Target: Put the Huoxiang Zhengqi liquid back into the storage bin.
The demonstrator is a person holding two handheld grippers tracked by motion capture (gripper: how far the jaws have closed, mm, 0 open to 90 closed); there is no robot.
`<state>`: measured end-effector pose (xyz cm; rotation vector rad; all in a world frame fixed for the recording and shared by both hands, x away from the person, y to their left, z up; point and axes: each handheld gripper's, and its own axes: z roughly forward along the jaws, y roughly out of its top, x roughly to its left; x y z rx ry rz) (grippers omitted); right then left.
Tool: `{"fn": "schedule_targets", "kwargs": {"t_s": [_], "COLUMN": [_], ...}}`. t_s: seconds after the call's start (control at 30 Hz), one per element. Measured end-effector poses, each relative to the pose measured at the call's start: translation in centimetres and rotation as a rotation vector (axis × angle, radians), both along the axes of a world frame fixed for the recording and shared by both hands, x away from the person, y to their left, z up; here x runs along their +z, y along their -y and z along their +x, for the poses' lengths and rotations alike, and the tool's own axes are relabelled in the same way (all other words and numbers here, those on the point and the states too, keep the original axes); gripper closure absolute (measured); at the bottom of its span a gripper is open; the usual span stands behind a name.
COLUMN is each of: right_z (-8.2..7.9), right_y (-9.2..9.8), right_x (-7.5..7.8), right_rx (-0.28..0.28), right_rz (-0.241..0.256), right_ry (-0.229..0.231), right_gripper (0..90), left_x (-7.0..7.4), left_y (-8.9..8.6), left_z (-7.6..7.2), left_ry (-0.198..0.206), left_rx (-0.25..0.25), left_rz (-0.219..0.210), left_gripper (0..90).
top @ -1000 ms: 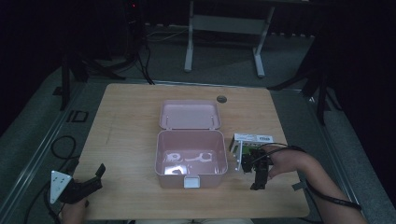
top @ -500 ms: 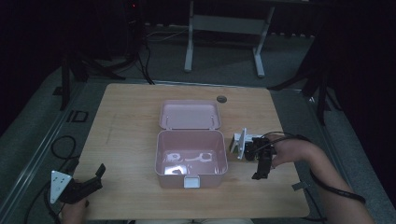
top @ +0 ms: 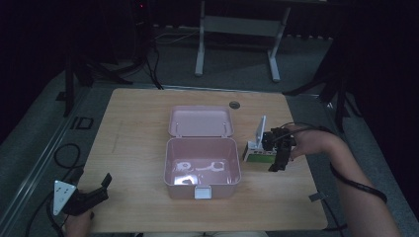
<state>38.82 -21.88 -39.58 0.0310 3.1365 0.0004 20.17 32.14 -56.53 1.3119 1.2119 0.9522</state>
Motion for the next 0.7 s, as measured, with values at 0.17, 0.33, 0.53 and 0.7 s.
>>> {"fn": "schedule_targets", "kwargs": {"t_s": [0.17,0.33,0.53,0.7], "right_z": [1.6,3.2,4.8,5.7], "right_y": [0.2,0.5,0.8,0.9], "right_x": [0.2,0.4,0.0,-0.9], "right_rx": [-0.018,-0.033,-0.055,-0.06], "right_rz": [0.006,0.005,-0.01,-0.019], "right_ry": [0.008,0.012,0.015,-0.003], "right_gripper": [14.0,14.7,17.1,20.7], "left_x": [0.0,0.0,0.0,0.0], "left_y": [0.0,0.0,0.0,0.0], "left_z": [0.0,0.0,0.0,0.0], "left_ry": [0.0,0.0,0.0,0.001], "left_rx": [0.0,-0.001,-0.001,-0.002], "left_rz": [0.001,0.002,0.002,0.0], "left_gripper": [0.2,0.2,0.2,0.2]}}
